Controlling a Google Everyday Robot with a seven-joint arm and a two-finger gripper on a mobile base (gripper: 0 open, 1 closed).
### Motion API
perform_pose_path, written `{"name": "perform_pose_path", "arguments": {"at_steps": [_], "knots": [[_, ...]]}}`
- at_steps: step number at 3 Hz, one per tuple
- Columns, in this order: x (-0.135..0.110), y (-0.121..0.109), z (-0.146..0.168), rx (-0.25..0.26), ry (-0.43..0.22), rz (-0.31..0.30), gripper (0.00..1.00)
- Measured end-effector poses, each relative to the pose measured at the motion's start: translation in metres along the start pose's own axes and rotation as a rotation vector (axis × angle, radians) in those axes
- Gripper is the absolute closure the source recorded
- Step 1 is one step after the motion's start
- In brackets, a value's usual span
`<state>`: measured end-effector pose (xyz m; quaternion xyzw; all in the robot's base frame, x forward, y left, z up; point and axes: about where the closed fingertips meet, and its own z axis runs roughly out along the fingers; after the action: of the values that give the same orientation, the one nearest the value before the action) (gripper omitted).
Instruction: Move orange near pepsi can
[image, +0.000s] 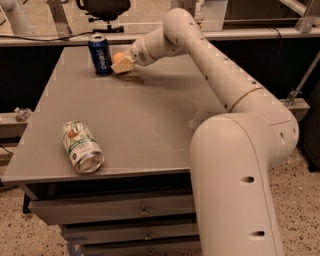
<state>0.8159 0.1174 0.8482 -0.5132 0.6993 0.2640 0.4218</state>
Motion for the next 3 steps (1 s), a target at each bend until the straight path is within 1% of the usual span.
{"name": "perform_pose_path", "arguments": {"at_steps": [1, 2, 3], "knots": [[-0.0011, -0.0001, -0.0008, -0.003, -0.003, 0.000, 0.12], [-0.0012, -0.0007, -0.0018, -0.002, -0.005, 0.003, 0.00], [-0.0010, -0.0008, -0.0019, -0.002, -0.005, 0.004, 0.00]]}}
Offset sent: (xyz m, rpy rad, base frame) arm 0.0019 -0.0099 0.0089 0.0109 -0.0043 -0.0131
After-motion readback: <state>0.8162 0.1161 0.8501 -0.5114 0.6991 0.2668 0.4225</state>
